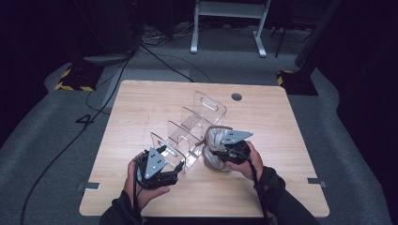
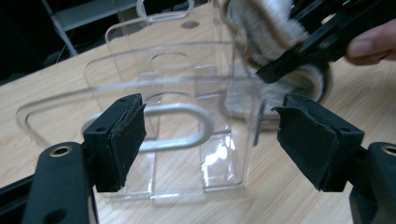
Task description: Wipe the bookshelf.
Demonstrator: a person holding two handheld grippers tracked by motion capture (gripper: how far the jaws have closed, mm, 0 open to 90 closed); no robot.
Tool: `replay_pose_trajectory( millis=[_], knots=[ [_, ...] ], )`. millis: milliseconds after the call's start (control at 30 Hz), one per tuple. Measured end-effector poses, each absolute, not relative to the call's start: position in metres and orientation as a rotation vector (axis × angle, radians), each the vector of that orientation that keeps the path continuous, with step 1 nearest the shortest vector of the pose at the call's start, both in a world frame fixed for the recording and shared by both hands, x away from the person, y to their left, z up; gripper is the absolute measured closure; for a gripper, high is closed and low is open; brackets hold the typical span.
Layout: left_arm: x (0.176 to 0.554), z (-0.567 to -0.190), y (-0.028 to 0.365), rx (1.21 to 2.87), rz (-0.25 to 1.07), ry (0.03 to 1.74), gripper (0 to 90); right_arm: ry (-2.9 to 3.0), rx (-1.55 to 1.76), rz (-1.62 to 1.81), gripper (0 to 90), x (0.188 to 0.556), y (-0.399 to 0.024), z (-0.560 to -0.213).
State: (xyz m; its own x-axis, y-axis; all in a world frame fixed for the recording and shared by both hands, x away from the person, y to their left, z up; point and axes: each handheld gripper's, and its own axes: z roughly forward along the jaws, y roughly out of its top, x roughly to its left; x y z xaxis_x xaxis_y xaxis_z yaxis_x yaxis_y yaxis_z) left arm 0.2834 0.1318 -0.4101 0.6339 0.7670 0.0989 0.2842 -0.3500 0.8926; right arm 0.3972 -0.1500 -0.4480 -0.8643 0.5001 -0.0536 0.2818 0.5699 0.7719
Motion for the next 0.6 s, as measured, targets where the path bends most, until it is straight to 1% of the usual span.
replay_pose_trajectory(
  millis=[33,67,133,200,300,367,467,600],
  knots=[
    [0.284,-0.410,0.129,1.923,0.646,0.831,23.8,2.547,0.645,1.182,70.0,0.398,-0.150,-0.449],
    [0.286,-0.411,0.123,1.930,0.701,0.855,21.4,2.569,0.626,1.173,70.0,0.396,-0.147,-0.449],
    [0.287,-0.410,0.122,1.927,0.714,0.861,21.0,2.574,0.608,1.165,70.0,0.395,-0.145,-0.450],
    [0.290,-0.407,0.120,1.884,0.736,0.911,20.9,2.589,0.586,1.159,69.9,0.392,-0.140,-0.450],
    [0.293,-0.405,0.119,1.861,0.745,0.941,19.1,2.600,0.580,1.161,70.0,0.390,-0.138,-0.451],
    [0.296,-0.404,0.118,1.857,0.753,0.955,15.6,2.606,0.562,1.151,70.0,0.388,-0.135,-0.451],
    [0.302,-0.401,0.116,1.828,0.780,1.002,16.3,2.614,0.561,1.147,69.9,0.387,-0.134,-0.452],
    [0.308,-0.400,0.117,1.815,0.779,1.049,15.3,2.616,0.559,1.136,69.8,0.386,-0.134,-0.452]
  ],
)
